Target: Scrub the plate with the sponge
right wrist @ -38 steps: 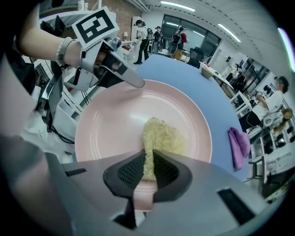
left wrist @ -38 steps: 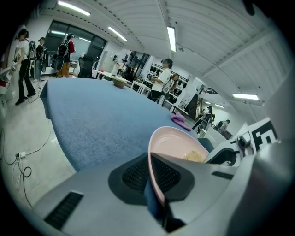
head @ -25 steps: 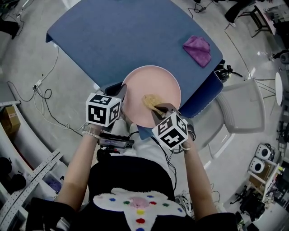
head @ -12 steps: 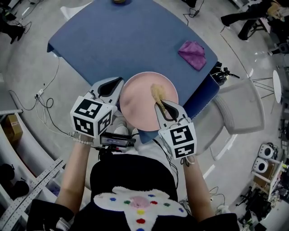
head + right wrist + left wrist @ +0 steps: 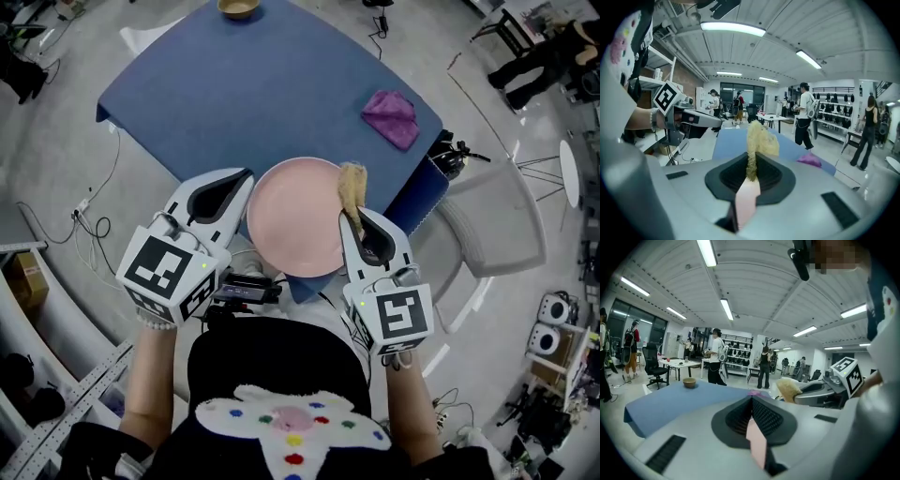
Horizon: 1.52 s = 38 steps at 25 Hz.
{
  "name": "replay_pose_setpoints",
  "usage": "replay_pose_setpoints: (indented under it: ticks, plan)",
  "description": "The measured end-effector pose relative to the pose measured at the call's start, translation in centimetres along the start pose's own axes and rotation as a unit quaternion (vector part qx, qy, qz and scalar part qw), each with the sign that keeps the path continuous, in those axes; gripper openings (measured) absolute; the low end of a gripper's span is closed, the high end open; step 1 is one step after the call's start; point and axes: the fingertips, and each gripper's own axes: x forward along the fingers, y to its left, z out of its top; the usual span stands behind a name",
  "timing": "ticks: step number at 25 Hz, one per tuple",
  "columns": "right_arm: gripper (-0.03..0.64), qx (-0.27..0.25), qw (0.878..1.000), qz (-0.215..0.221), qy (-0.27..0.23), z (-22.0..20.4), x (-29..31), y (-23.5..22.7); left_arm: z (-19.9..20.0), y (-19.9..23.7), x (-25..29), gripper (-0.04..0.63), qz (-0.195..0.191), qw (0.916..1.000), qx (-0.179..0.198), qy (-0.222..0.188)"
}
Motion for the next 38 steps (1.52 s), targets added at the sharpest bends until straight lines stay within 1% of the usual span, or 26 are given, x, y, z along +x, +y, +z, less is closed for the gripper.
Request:
replay_pose_setpoints:
  ticks: [5,8,12,20,24,29,38]
  plan:
    - [0.04,0.001,1.0,-0.019,-0.015,1.3,-0.5,-0.2,1.6,-1.4,-0.8,0.011,-0.008,0.9996,0.024,-0.008]
    - [0.04,-0.003,0.999,-0.028,-0.018,1.4,-0.5,-0.5,1.5,-1.9,-0.9,0.011,-0.013,0.9996,0.025,-0.009]
    - [0.04,0.005,0.999,-0.037,-0.022,1.5,-0.7,-0.8,0.7,-2.0,-1.1,0.011,-0.015,0.9996,0.024,0.002]
    - [0.038,0.014,0.999,-0.038,-0.012,1.0,-0.5,-0.9,-0.1,-1.7,-0.8,0.011,-0.018,0.9995,0.025,0.012]
    - [0.038,0.008,0.999,-0.033,-0.011,1.0,-0.4,-0.5,-0.4,-1.8,-0.7,0.011,-0.021,0.9995,0.021,0.012]
    - [0.038,0.014,0.999,-0.032,-0.005,0.7,-0.3,-0.5,-0.4,-2.0,-0.4,0.011,-0.023,0.9996,0.016,0.01]
    - [0.039,-0.001,1.0,-0.028,0.002,0.1,-0.1,-0.3,-0.8,-1.7,0.0,0.011,-0.019,0.9997,0.01,0.009]
